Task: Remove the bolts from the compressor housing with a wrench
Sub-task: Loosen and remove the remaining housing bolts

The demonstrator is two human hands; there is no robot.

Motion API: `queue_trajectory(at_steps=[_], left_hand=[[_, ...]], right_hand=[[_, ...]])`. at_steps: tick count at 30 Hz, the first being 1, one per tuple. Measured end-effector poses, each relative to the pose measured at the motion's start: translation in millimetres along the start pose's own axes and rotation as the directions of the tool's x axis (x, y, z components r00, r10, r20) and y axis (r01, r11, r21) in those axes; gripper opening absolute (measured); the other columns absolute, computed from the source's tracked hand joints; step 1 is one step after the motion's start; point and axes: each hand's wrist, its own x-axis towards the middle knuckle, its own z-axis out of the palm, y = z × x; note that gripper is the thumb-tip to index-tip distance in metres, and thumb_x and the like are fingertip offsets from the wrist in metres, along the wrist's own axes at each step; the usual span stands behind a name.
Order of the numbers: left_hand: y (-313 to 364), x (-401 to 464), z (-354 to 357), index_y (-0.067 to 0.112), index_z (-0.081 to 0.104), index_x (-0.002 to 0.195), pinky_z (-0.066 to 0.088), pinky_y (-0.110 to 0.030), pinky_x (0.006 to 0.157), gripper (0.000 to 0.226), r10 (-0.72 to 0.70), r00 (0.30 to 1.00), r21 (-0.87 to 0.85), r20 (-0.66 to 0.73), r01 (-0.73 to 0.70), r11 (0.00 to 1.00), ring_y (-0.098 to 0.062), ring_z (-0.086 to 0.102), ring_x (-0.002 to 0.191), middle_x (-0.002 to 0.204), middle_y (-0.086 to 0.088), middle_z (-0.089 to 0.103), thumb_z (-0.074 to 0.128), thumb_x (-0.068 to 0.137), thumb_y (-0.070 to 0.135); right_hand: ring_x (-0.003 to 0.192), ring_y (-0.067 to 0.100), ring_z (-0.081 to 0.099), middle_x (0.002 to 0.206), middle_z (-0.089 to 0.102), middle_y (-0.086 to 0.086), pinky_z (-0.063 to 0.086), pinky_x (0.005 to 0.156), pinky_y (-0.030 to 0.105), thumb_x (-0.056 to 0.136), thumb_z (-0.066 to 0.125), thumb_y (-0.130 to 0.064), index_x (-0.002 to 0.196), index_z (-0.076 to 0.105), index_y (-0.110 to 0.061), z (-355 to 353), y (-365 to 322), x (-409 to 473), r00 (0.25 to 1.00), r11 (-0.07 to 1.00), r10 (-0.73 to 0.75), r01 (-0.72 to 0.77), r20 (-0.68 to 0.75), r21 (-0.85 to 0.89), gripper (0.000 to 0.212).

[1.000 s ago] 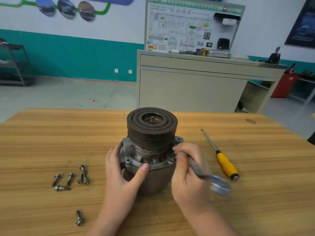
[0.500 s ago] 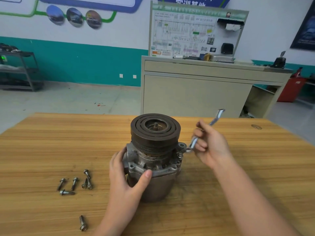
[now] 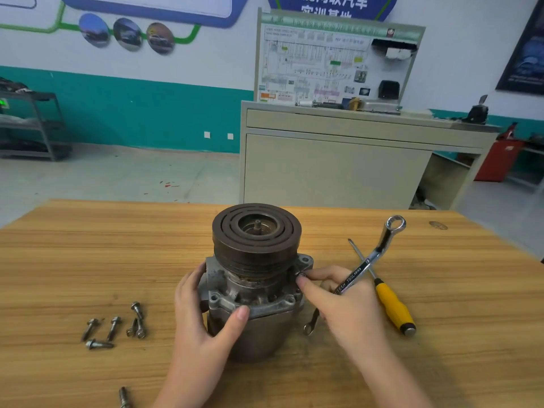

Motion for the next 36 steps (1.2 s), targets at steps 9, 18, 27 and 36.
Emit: queue_trajectory(at_steps=[9,18,27,36], left_hand=[[2.1,0.2,0.5,0.059,0.022,0.123,0.035,-0.040,0.109,0.076,-0.001,1.000,0.018,-0.007,0.001,1.000,-0.013,0.040,0.130,0.141,0.006,0.036,0.060,0.058,0.067],[0.3,-0.7,0.6,0.062,0.021,0.122,0.035,-0.031,0.103,0.075,-0.004,1.000,0.009,-0.004,0.004,1.000,-0.009,0.039,0.129,0.141,0.008,0.036,0.060,0.058,0.067],[-1.3,0.6,0.7,0.066,0.021,0.120,0.036,-0.022,0.097,0.074,0.005,1.000,-0.003,-0.007,-0.005,1.000,-0.004,0.040,0.127,0.140,0.010,0.036,0.061,0.057,0.068],[-2.0,0.3,-0.7,0.062,0.022,0.123,0.036,-0.011,0.091,0.077,-0.005,1.000,-0.008,-0.005,0.005,1.000,0.002,0.039,0.126,0.140,0.012,0.035,0.060,0.057,0.068]], right_hand=[[0.039,0.003,0.041,0.041,0.046,-0.006,0.032,0.042,0.014,0.077,0.077,-0.016,0.069,0.066,-0.023,5.1,1.1,-0.5,0.999,0.999,-0.028,0.027,-0.019,-0.036,0.016],[0.037,0.004,0.044,0.042,0.048,-0.005,0.034,0.039,0.014,0.083,0.069,-0.008,0.079,0.072,-0.026,-2.4,1.9,7.1,0.985,0.995,0.040,-0.054,0.168,0.080,0.019],[0.038,0.006,0.041,0.041,0.046,-0.005,0.031,0.040,0.017,0.084,0.068,-0.003,0.083,0.075,-0.024,-0.8,6.4,14.3,0.970,0.972,0.058,-0.109,0.235,0.208,0.022],[0.039,0.006,0.041,0.041,0.046,-0.006,0.033,0.040,0.017,0.083,0.069,-0.004,0.084,0.075,-0.026,-5.2,9.6,17.3,0.971,0.981,0.013,-0.059,0.240,0.187,0.023]])
